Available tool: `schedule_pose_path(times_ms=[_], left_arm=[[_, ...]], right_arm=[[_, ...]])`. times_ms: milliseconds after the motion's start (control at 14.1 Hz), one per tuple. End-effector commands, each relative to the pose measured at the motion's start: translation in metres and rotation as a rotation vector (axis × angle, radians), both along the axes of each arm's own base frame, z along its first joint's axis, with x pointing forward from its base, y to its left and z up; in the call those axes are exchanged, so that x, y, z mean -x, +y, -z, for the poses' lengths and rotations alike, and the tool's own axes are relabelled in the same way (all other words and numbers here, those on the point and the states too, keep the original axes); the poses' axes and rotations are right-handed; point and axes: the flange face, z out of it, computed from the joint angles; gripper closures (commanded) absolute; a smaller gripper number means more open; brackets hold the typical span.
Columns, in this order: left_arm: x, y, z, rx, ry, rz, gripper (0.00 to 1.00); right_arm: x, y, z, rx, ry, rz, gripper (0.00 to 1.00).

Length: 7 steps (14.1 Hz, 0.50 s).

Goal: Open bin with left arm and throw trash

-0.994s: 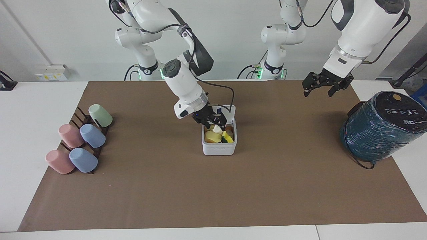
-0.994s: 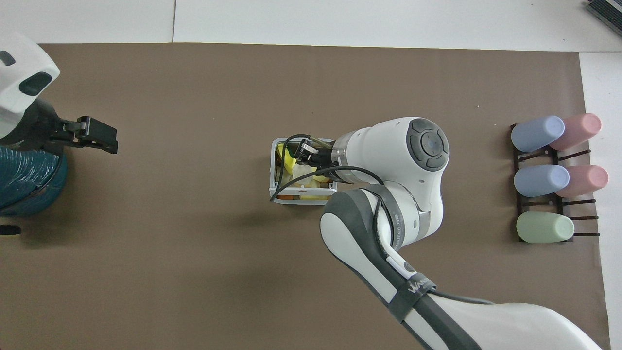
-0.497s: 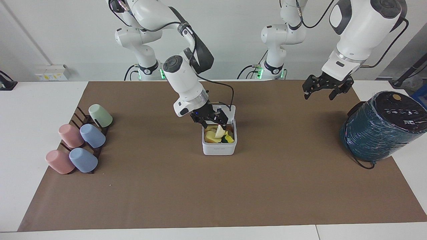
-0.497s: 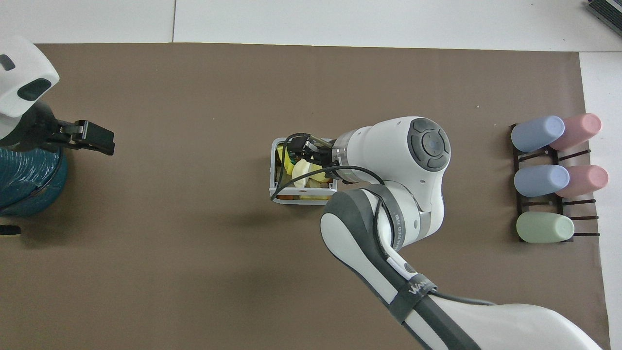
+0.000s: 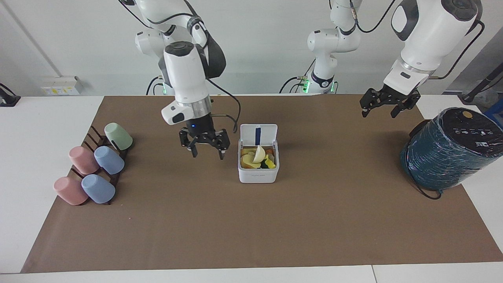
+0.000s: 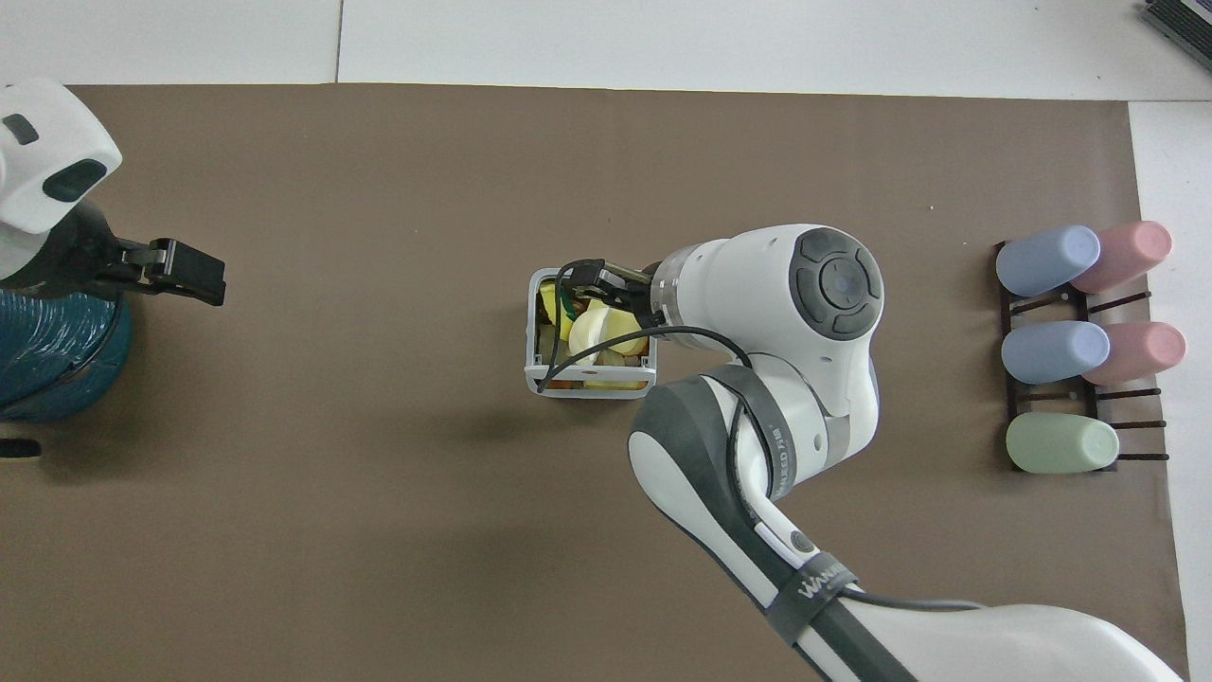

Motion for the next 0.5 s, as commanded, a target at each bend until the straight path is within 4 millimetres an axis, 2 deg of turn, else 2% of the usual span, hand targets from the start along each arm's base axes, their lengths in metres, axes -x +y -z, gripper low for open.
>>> schedule_pose_path(times_ms=[0,213,426], left_arm=[[0.009,0.003,0.0,-0.021,-0.009,0.005,0.0],[0.009,0.003,0.0,-0.021,-0.009,0.005,0.0],[0.009,0.003,0.0,-0.021,-0.009,0.005,0.0]], right_arm=[[0.009,-0.056,-0.033,0.079,0.024,-0.05,0.0],[0.028,-0.109,-0.069,0.132,0.085,-0.076,0.0],[0.045,-0.147,-0.101,0.141,0.193,-0.071,0.0]])
